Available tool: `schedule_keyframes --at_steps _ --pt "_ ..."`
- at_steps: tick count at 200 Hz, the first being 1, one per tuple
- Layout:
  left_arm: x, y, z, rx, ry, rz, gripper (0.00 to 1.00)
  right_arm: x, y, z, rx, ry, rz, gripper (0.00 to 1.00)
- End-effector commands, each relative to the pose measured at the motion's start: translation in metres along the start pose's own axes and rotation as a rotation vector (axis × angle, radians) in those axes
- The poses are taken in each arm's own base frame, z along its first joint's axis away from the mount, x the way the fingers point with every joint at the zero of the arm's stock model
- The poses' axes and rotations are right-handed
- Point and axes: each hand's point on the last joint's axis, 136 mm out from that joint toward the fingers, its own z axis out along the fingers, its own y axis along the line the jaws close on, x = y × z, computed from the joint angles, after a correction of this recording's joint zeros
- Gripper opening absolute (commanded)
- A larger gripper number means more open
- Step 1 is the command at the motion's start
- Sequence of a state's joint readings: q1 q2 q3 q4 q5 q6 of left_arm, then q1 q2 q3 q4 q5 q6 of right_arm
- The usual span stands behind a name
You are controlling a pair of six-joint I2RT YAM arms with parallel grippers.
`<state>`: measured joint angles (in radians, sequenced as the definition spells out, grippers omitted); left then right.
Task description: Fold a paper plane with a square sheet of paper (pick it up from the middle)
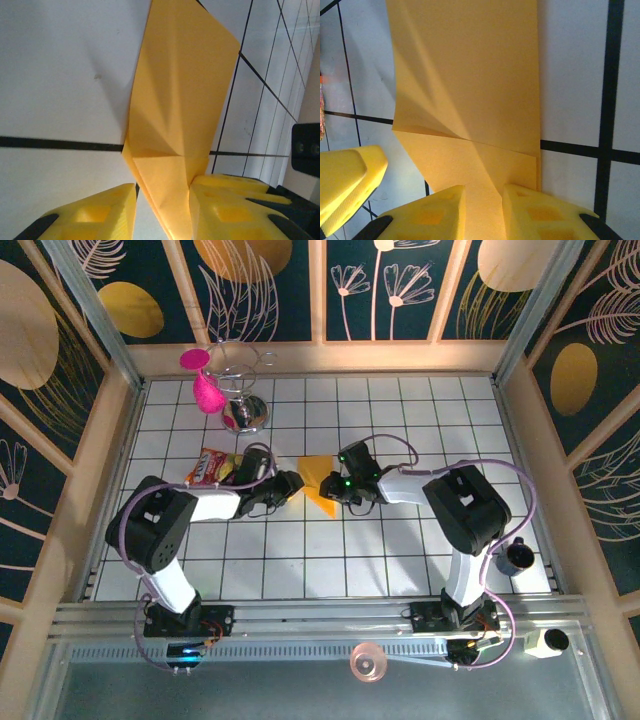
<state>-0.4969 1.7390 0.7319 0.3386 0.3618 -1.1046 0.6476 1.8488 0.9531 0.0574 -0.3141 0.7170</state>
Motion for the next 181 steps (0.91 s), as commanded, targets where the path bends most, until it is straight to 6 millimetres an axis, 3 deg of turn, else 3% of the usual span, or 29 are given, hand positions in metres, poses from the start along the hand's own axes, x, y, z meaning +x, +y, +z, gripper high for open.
schedule_keyframes --at_steps 1,58,105,181 --pt "0.003 0.006 0.007 -0.041 0.028 -0.009 0.31 0.002 -0.014 0.003 0.030 0.006 0.031 0.27" --pt "-0.001 0.010 0.014 -0.071 0.027 -0.021 0.32 0.003 -0.018 0.004 0.023 0.016 0.035 0.27" --pt "-0.001 -0.005 0.016 -0.011 0.045 -0.005 0.26 0.005 -0.020 0.004 0.019 0.019 0.034 0.26" --pt "0.002 -0.023 0.022 0.052 0.105 0.052 0.25 0.006 -0.022 0.001 0.017 0.017 0.029 0.25"
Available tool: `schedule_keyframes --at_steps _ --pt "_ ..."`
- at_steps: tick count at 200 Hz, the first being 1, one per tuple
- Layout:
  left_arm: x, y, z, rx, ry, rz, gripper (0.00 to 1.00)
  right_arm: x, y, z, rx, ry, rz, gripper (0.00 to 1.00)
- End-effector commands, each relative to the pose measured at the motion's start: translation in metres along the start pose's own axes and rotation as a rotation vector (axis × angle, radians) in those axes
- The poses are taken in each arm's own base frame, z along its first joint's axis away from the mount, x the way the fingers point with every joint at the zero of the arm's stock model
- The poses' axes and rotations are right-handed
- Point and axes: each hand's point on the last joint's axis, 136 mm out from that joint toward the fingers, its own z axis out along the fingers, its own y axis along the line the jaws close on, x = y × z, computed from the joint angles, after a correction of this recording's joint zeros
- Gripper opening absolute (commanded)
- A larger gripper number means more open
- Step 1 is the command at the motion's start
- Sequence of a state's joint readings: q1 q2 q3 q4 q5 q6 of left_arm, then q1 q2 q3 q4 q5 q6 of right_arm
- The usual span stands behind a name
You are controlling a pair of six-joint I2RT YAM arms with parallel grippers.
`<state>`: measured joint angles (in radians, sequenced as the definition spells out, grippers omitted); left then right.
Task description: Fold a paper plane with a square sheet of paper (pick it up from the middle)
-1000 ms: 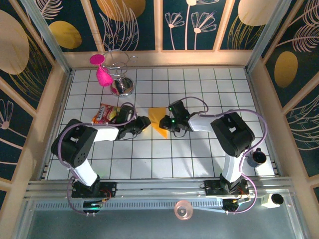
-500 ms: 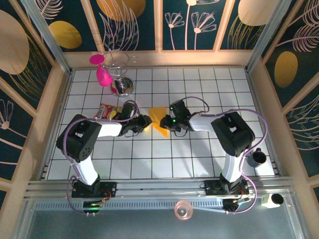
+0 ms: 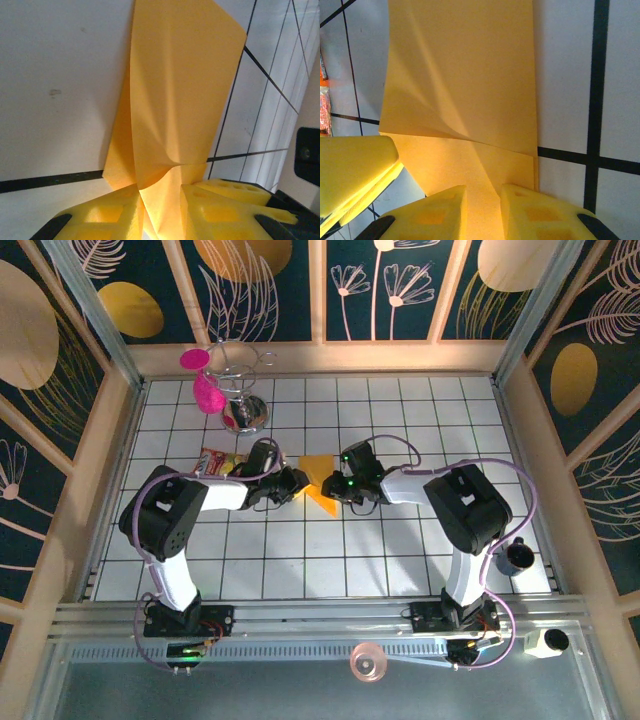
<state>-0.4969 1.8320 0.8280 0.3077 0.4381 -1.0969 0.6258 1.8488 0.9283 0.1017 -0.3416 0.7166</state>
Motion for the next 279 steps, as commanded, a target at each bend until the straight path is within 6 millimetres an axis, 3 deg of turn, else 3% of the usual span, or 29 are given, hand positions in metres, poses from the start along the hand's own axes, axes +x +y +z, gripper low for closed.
schedule_keyframes --at_steps 1,59,124,154,178,211,233,250,279 --pt "0.000 -0.014 0.003 0.037 0.026 0.057 0.25 0.009 -0.019 0.002 0.045 0.022 0.021 0.25" --pt "-0.009 0.008 0.013 -0.067 0.033 0.088 0.21 0.004 -0.014 -0.004 0.029 0.000 -0.021 0.26" --pt "-0.015 0.006 0.011 -0.046 0.037 0.088 0.17 0.001 -0.010 -0.006 0.015 -0.013 -0.044 0.27" --pt "-0.010 0.005 0.011 -0.001 0.058 0.069 0.08 -0.005 -0.004 -0.011 0.007 -0.036 -0.079 0.29" --pt "-0.013 0.004 0.006 -0.005 0.035 0.063 0.00 -0.017 0.005 -0.022 0.005 -0.095 -0.143 0.33" --pt "-0.021 -0.005 -0.009 0.001 -0.037 0.027 0.00 -0.045 0.012 -0.054 0.075 -0.262 -0.327 0.46" --pt "-0.024 -0.009 -0.018 0.008 -0.091 -0.021 0.00 -0.053 0.013 -0.068 0.121 -0.329 -0.401 0.53" --pt "-0.026 -0.012 -0.023 0.018 -0.123 -0.052 0.00 -0.050 0.017 -0.075 0.130 -0.374 -0.451 0.57" --pt "-0.027 -0.016 -0.024 -0.010 -0.143 -0.064 0.00 -0.025 0.037 -0.067 0.098 -0.367 -0.591 0.50"
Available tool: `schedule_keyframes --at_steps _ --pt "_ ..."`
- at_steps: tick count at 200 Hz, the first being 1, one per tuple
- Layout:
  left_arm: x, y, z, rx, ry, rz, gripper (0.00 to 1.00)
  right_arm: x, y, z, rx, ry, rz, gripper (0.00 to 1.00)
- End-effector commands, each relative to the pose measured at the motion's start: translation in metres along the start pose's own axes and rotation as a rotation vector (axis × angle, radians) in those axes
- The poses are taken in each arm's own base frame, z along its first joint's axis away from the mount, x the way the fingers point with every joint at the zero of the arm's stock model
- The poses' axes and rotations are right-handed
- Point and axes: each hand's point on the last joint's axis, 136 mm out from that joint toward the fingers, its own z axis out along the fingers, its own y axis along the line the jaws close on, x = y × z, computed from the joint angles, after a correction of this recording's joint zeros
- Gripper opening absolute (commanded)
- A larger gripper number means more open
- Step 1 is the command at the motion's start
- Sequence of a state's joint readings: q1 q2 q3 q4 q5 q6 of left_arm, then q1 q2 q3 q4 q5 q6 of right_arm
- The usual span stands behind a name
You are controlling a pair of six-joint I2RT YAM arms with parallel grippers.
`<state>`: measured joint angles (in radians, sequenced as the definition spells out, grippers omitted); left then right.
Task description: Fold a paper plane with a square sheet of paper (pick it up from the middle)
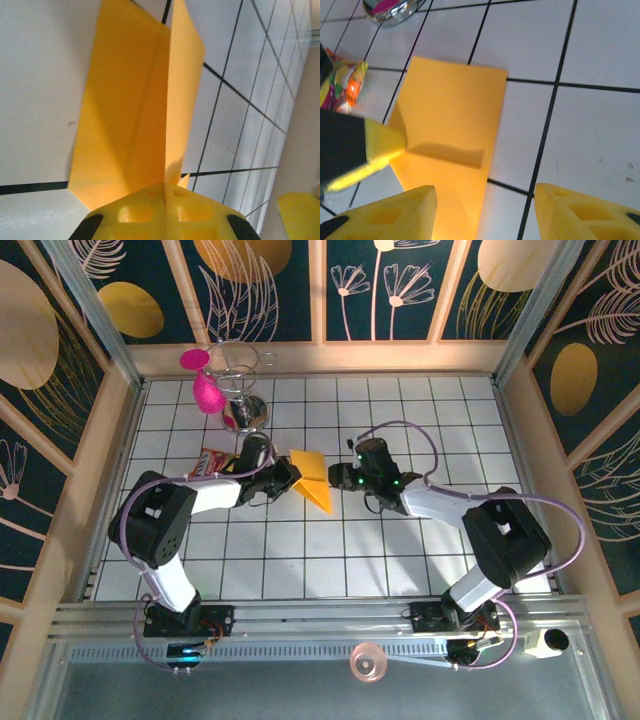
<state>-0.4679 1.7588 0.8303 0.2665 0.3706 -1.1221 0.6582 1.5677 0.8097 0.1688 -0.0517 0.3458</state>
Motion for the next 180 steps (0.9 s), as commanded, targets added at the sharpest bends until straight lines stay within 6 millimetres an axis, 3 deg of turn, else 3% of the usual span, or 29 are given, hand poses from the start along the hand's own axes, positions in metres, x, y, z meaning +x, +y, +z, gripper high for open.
schedule_keyframes --at_steps 1,19,50,70,123,180 --pt "-0.005 -0.008 -0.003 -0.008 -0.046 -0.032 0.00 0.007 0.020 -0.001 -0.010 -0.035 -0.160 0.49" --pt "-0.005 -0.007 -0.001 -0.034 -0.047 -0.038 0.00 0.025 0.042 0.006 -0.051 -0.004 -0.238 0.44" --pt "-0.008 -0.008 -0.002 -0.062 -0.057 -0.040 0.00 0.051 0.054 0.026 -0.027 0.046 -0.297 0.35" --pt "-0.008 -0.011 -0.003 -0.067 -0.057 -0.045 0.00 0.061 0.059 0.034 -0.014 0.066 -0.315 0.34" --pt "-0.009 -0.015 -0.004 -0.075 -0.051 -0.057 0.00 0.061 0.044 0.043 0.080 0.060 -0.300 0.32" --pt "-0.007 -0.010 -0.001 -0.114 -0.030 -0.054 0.00 0.058 0.050 0.044 0.053 0.054 -0.315 0.29"
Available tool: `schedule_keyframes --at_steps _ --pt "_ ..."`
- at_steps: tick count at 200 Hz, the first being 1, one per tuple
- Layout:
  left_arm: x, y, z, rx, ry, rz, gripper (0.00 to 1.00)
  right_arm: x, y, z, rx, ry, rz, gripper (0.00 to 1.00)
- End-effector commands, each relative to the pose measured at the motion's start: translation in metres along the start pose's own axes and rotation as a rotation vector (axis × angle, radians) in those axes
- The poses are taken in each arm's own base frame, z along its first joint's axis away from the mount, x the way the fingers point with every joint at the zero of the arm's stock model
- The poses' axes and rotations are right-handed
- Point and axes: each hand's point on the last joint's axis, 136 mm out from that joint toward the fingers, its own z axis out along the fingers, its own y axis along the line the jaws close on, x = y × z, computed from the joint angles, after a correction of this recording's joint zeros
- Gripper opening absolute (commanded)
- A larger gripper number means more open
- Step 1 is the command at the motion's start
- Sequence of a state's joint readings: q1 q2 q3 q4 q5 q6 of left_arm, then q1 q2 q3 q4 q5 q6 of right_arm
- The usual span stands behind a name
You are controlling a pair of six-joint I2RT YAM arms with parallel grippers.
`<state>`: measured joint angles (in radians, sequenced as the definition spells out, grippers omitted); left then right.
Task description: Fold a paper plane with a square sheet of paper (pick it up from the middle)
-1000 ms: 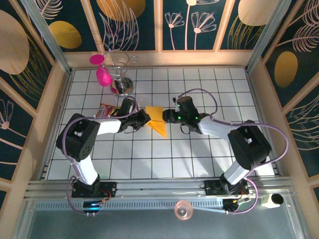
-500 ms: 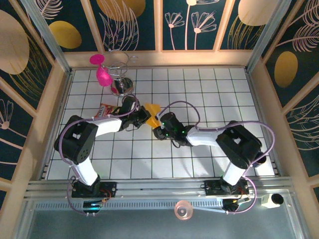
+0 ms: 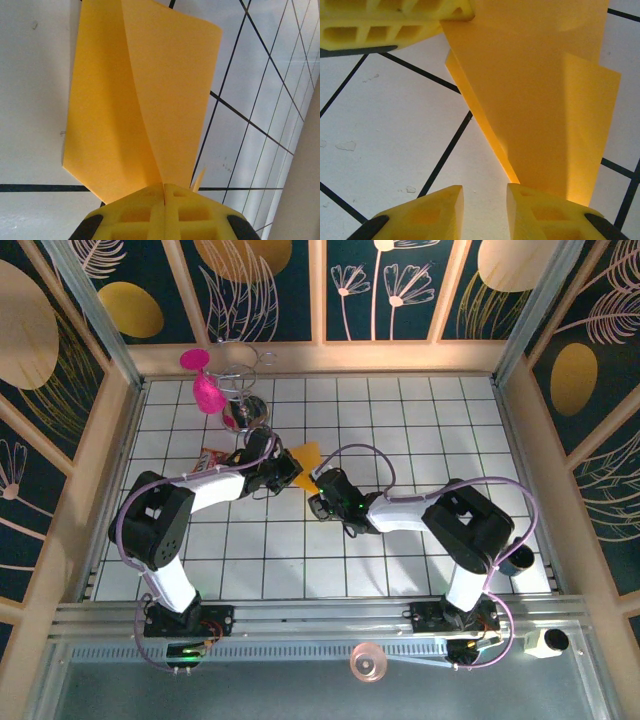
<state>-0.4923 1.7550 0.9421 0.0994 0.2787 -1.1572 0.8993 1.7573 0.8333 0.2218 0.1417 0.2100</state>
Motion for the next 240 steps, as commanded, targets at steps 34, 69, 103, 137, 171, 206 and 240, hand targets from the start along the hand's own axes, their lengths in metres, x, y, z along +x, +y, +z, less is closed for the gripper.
schedule_keyframes --at_steps 34,69,103,137,171,206,240 --pt "0.004 0.003 0.002 -0.042 0.025 -0.012 0.00 -0.025 0.003 -0.004 0.000 -0.061 0.014 0.32" --pt "0.002 -0.007 0.002 -0.028 0.027 -0.002 0.00 -0.027 -0.009 0.001 0.028 -0.055 0.040 0.25" --pt "0.002 -0.007 0.002 -0.030 0.036 0.000 0.00 -0.019 -0.010 0.009 0.033 -0.026 0.024 0.24" --pt "0.003 -0.006 0.003 -0.035 0.040 0.000 0.00 -0.016 -0.010 0.014 0.040 -0.013 0.019 0.25" --pt "0.002 -0.006 0.003 -0.038 0.038 -0.001 0.00 -0.015 -0.009 0.015 0.043 -0.012 -0.006 0.29" --pt "0.002 -0.005 0.005 -0.049 0.040 0.006 0.00 -0.022 -0.011 0.006 0.070 -0.037 -0.042 0.30" --pt "0.001 0.000 0.006 -0.074 0.034 0.012 0.00 -0.030 -0.014 -0.012 0.088 -0.081 -0.088 0.29"
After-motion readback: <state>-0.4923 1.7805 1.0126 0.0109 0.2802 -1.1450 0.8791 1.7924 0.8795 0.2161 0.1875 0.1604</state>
